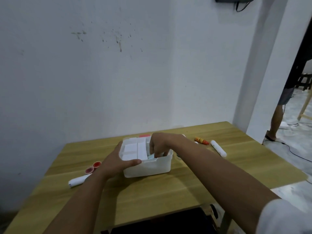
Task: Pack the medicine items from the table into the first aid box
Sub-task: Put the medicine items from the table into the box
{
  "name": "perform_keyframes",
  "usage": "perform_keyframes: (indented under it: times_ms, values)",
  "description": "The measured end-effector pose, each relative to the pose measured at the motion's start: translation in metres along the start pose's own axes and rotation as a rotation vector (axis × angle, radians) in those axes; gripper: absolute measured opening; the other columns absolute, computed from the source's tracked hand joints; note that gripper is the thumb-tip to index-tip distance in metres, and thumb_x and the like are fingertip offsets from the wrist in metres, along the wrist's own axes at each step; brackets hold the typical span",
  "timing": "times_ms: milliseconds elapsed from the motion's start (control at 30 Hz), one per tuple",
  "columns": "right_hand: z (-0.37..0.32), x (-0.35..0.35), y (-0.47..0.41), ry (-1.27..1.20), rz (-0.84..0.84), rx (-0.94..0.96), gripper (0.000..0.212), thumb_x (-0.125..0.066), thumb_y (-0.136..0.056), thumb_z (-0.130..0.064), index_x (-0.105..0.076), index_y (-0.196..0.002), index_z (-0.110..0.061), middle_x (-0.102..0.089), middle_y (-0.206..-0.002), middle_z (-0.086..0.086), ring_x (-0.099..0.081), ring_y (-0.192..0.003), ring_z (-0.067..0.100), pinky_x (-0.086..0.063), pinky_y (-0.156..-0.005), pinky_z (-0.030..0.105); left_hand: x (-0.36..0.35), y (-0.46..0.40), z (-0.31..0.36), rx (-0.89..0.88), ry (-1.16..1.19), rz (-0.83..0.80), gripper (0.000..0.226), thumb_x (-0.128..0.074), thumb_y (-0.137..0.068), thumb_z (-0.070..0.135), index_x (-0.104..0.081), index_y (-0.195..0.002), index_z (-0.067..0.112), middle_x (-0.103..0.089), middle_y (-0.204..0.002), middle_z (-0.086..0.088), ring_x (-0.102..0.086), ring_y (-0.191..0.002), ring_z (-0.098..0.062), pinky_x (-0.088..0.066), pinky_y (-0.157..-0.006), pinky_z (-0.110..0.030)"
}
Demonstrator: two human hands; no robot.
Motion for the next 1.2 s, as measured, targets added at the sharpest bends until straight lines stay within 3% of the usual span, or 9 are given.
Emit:
perform_keyframes:
  times_ms: [200,433,600,700,767,867,1000,1133,1200]
  values:
    - [-0.001,-0.018,-0.015,-0.006,0.046,0.02,0.017,-0.075,-0.082,-0.016,-0.08,-0.098,-0.019,-0.074,-0.102,0.003,-0.071,-0.091,0.024,-0.063,-0.082,0.038,0.0,-0.001,-0.001,-0.003,-0.015,0.009,0.105,-0.087,-0.063,0.064,-0.029,-0.148,0.046,-0.045,-0.141,0.017,-0.046,-0.125,-0.015,-0.057,-0.091,-0.041]
    - [-0.001,-0.006,-0.007,-0.114,0.1,0.04,0.022,-0.082,-0.077,-0.009,-0.079,-0.099,-0.007,-0.077,-0.094,0.011,-0.074,-0.088,0.025,-0.064,-0.08,0.04,0.0,-0.001,-0.004,-0.005,-0.012,0.008,0.108,-0.086,-0.059,0.067,-0.028,-0.148,0.048,-0.046,-0.142,0.015,-0.047,-0.126,-0.018,-0.057,-0.092,-0.045]
    - [0.018,0.058,0.024,-0.195,0.352,0.089,0.015,-0.074,-0.085,-0.005,-0.079,-0.098,-0.01,-0.078,-0.092,0.006,-0.07,-0.077,0.013,-0.058,-0.068,0.024,-0.001,0.002,0.002,0.009,0.061,0.01,0.092,-0.09,-0.06,0.059,-0.035,-0.134,0.056,-0.049,-0.126,0.03,-0.05,-0.116,-0.011,-0.058,-0.088,-0.041]
    - [0.049,0.084,0.035,-0.058,0.504,0.005,0.019,-0.068,-0.083,-0.009,-0.079,-0.097,-0.015,-0.077,-0.1,0.003,-0.07,-0.092,0.018,-0.057,-0.08,0.029,-0.001,0.003,0.004,0.007,0.061,0.011,0.094,-0.09,-0.065,0.052,-0.033,-0.141,0.051,-0.048,-0.125,0.031,-0.051,-0.115,-0.01,-0.057,-0.082,-0.036]
    - [0.074,0.081,0.036,-0.01,0.474,-0.112,0.021,-0.074,-0.079,-0.017,-0.076,-0.1,-0.015,-0.075,-0.101,0.004,-0.069,-0.092,0.022,-0.059,-0.081,0.035,-0.001,0.004,0.006,0.001,0.063,0.007,0.094,-0.089,-0.066,0.051,-0.033,-0.141,0.051,-0.048,-0.125,0.031,-0.051,-0.114,-0.008,-0.056,-0.078,-0.032]
    - [0.094,0.062,0.04,-0.011,0.389,-0.188,0.032,-0.084,-0.076,-0.02,-0.073,-0.105,-0.01,-0.073,-0.101,0.008,-0.068,-0.082,0.022,-0.061,-0.074,0.037,0.0,0.004,0.006,0.002,0.064,0.0,0.096,-0.09,-0.065,0.054,-0.035,-0.144,0.048,-0.05,-0.13,0.026,-0.052,-0.113,-0.006,-0.057,-0.078,-0.033]
    - [0.103,0.057,0.044,-0.074,0.459,-0.155,0.026,-0.078,-0.081,-0.008,-0.075,-0.107,-0.011,-0.072,-0.104,0.008,-0.059,-0.07,0.016,-0.048,-0.057,0.023,0.001,0.003,0.003,0.003,0.059,0.001,0.1,-0.09,-0.064,0.056,-0.034,-0.146,0.047,-0.051,-0.135,0.021,-0.052,-0.116,-0.008,-0.058,-0.08,-0.036]
    - [0.093,0.089,0.055,-0.091,0.61,-0.101,0.03,-0.082,-0.077,-0.022,-0.075,-0.105,-0.014,-0.071,-0.108,0.003,-0.067,-0.097,0.02,-0.052,-0.076,0.029,-0.001,0.004,0.004,0.0,0.066,0.011,0.096,-0.09,-0.067,0.05,-0.034,-0.146,0.047,-0.051,-0.131,0.023,-0.051,-0.114,-0.008,-0.057,-0.076,-0.031]
    - [0.08,0.11,0.061,-0.136,0.671,-0.044,0.03,-0.083,-0.077,-0.024,-0.076,-0.105,-0.014,-0.072,-0.107,0.004,-0.068,-0.098,0.021,-0.055,-0.081,0.032,-0.001,0.003,0.003,0.003,0.082,0.012,0.097,-0.09,-0.067,0.051,-0.035,-0.146,0.047,-0.051,-0.131,0.023,-0.051,-0.117,-0.009,-0.058,-0.08,-0.035]
Point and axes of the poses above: each hand's wrist, its own y-axis away from the middle knuckle, its own x-axis out of the back of the hand, z = x × y, the point moved 8 cm from there along -y, towards the middle knuckle
